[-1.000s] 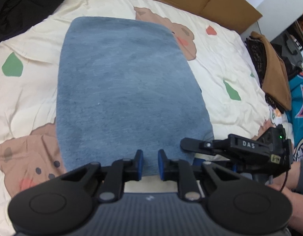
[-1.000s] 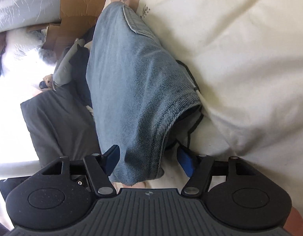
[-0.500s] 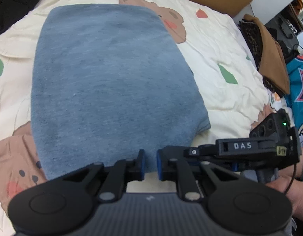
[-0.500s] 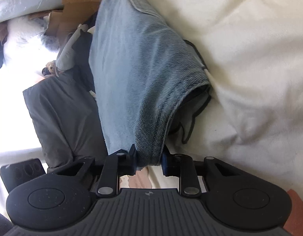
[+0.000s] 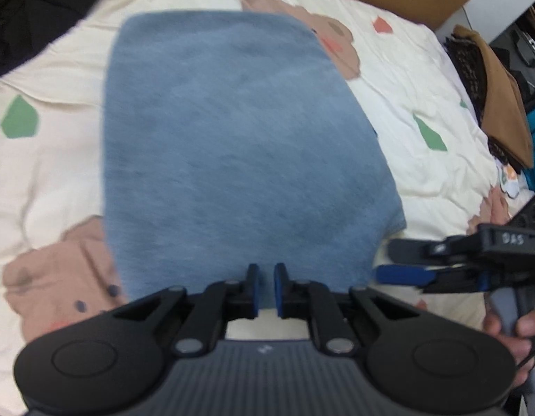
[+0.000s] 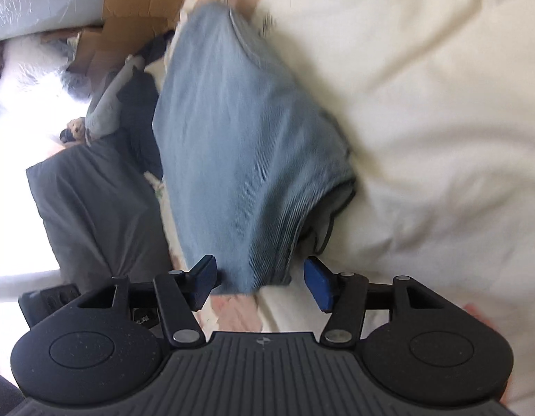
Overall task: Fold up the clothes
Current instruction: 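Lower the stack edge and close both tools on the stack end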
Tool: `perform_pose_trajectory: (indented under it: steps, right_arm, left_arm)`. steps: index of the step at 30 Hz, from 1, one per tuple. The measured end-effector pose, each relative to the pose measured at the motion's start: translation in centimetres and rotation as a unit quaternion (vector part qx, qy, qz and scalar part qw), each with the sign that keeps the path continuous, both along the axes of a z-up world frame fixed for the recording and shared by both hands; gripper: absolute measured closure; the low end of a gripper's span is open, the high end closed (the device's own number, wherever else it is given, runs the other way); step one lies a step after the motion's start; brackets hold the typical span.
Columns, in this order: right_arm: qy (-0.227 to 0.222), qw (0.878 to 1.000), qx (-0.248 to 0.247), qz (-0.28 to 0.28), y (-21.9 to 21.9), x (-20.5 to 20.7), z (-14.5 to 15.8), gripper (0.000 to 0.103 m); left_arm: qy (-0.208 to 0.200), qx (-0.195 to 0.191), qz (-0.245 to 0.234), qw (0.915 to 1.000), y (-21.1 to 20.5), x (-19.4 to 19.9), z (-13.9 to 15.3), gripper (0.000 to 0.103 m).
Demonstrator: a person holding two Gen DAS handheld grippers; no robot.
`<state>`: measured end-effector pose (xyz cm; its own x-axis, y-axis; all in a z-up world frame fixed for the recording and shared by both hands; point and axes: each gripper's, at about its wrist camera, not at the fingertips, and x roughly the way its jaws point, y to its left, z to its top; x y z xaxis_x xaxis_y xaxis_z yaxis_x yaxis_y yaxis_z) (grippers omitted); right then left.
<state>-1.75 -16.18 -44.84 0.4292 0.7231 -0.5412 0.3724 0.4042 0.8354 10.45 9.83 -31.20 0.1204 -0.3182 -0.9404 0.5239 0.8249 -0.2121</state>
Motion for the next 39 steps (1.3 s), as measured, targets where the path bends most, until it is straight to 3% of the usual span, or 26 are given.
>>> perform_pose_trajectory:
  steps: [5,7,12,16,18,24,28,39]
  right_arm:
    - [-0.026,0.998,-0.049,-0.019,-2.7,0.9,2.3,0.040]
    - [-0.031,0.997,-0.071,-0.017,-3.2,1.9,3.2,0.040]
    - [-0.061,0.990,-0.124,0.007,-3.5,4.3,4.7,0.040]
    - [-0.070,0.982,-0.175,0.011,-3.6,5.6,4.7,0.027]
    - [-0.068,0.981,-0.184,0.014,-3.5,6.2,4.3,0.025]
    - [-0.066,0.978,-0.190,0.058,-2.2,7.0,2.2,0.028]
    - [-0.083,0.977,-0.180,0.073,-1.2,7.6,1.8,0.041]
    - [-0.088,0.977,-0.172,0.095,0.2,9.6,0.6,0.040]
  left_arm:
    - [-0.020,0.013,0.034,0.9991,2.2,1.7,0.9,0.083]
    - [-0.031,0.019,0.050,0.9981,2.9,2.3,1.1,0.071]
    - [-0.040,0.019,0.087,0.9952,4.1,3.7,1.2,0.060]
    - [-0.043,0.010,0.114,0.9925,4.9,4.9,1.0,0.051]
    - [-0.045,0.010,0.124,0.9912,5.1,5.4,0.6,0.046]
    - [-0.023,-0.011,0.142,0.9896,5.7,6.5,-1.3,0.048]
    - [-0.015,-0.029,0.142,0.9893,6.0,6.7,-1.9,0.052]
    - [0.013,-0.051,0.154,0.9867,6.5,7.1,-3.1,0.057]
